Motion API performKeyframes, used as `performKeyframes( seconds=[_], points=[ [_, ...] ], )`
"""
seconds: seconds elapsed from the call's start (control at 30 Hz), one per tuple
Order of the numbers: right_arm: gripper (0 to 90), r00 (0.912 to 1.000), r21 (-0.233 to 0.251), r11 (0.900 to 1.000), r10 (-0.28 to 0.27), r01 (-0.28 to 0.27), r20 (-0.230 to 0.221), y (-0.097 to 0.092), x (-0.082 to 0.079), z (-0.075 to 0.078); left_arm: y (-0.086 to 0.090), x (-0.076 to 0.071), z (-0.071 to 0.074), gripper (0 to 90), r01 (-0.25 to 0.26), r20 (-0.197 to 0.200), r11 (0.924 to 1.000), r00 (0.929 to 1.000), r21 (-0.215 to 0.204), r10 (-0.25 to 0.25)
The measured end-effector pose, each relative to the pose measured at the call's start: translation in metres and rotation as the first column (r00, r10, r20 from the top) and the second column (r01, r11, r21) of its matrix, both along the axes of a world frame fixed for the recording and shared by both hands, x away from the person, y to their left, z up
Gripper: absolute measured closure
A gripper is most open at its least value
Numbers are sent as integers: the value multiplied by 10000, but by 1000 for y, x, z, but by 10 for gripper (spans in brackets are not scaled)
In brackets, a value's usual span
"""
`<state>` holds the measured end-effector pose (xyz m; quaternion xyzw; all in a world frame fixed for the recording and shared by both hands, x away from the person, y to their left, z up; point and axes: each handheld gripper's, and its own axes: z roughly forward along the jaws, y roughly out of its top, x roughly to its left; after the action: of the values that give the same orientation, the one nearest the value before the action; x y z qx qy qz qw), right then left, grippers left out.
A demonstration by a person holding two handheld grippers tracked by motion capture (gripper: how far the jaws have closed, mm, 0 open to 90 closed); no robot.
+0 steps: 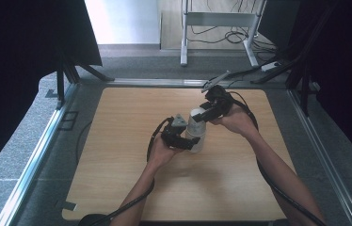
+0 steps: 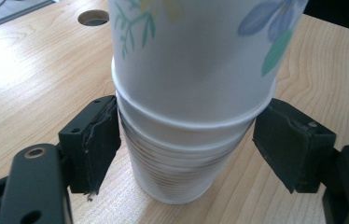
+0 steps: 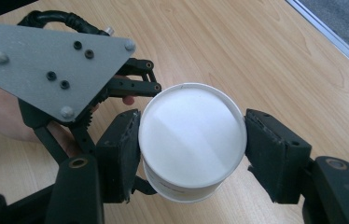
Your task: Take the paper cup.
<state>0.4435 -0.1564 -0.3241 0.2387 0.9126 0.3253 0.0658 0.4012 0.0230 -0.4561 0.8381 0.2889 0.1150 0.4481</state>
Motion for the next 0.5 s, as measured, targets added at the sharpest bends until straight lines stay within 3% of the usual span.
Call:
performKeyframes(
  seconds=[0.5],
  points=[
    [376, 9999, 66, 9999, 84, -85, 122, -4, -3, 21, -1, -1, 0, 222, -74, -27, 10000, 10000, -42, 74]
  ],
)
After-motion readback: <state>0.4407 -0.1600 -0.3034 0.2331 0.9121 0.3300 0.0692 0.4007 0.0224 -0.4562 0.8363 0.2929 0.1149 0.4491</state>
